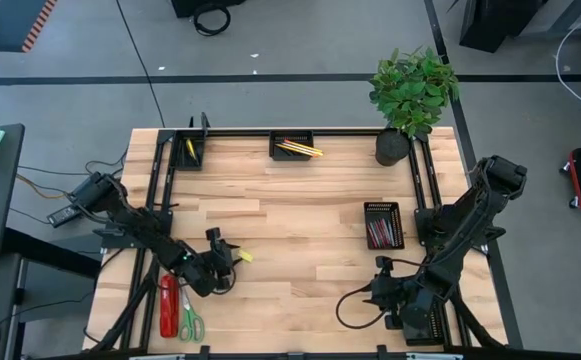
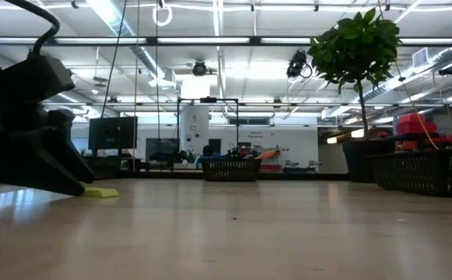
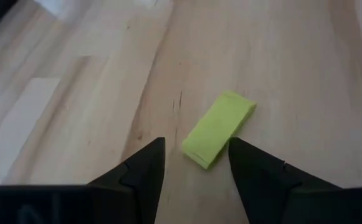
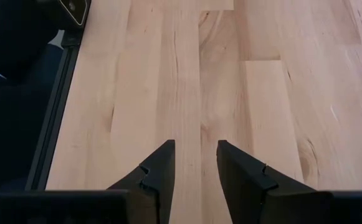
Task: Sort crayons/erasers/pens/pencils in bins
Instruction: Put the light green eraser into the bottom right black bin
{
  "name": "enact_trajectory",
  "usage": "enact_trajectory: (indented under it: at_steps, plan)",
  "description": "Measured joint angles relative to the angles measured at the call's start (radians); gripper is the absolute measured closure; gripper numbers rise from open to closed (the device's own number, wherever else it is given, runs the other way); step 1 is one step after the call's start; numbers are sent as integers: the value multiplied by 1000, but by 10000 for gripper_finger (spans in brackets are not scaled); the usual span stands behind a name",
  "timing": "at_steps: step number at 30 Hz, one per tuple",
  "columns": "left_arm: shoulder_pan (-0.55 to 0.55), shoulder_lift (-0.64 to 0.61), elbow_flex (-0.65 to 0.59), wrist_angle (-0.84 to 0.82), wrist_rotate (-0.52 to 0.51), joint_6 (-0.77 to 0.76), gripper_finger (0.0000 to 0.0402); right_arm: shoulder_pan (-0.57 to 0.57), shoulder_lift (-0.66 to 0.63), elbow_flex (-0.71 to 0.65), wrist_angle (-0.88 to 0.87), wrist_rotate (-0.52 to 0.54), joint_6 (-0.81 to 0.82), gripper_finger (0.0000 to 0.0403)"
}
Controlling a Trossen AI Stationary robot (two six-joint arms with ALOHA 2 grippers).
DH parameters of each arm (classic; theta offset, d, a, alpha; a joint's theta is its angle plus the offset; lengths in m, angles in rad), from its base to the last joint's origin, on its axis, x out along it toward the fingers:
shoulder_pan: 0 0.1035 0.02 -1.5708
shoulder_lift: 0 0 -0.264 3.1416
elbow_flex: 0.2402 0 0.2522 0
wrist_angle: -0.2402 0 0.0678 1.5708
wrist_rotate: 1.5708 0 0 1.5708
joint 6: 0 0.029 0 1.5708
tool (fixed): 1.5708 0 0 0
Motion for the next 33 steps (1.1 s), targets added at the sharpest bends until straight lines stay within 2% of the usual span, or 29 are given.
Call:
enact_trajectory:
  at_steps: [8, 16, 20, 29, 33]
  plan:
    - [5, 0, 1, 14, -5, 84, 214, 0, 0, 0, 0, 33, -1, 279]
    - [79, 34, 2, 77, -8, 124, 198, -11, 0, 0, 0, 44, -1, 279]
    - [126, 102, 4, 231, 18, 131, 196, -22, 0, 1, -1, 45, -5, 279]
    - [216, 280, 5, 661, 143, 279, 207, -40, 0, 1, -1, 55, -27, 279]
    - [256, 327, 51, 706, 192, 331, 205, -58, 0, 1, 1, 80, -53, 279]
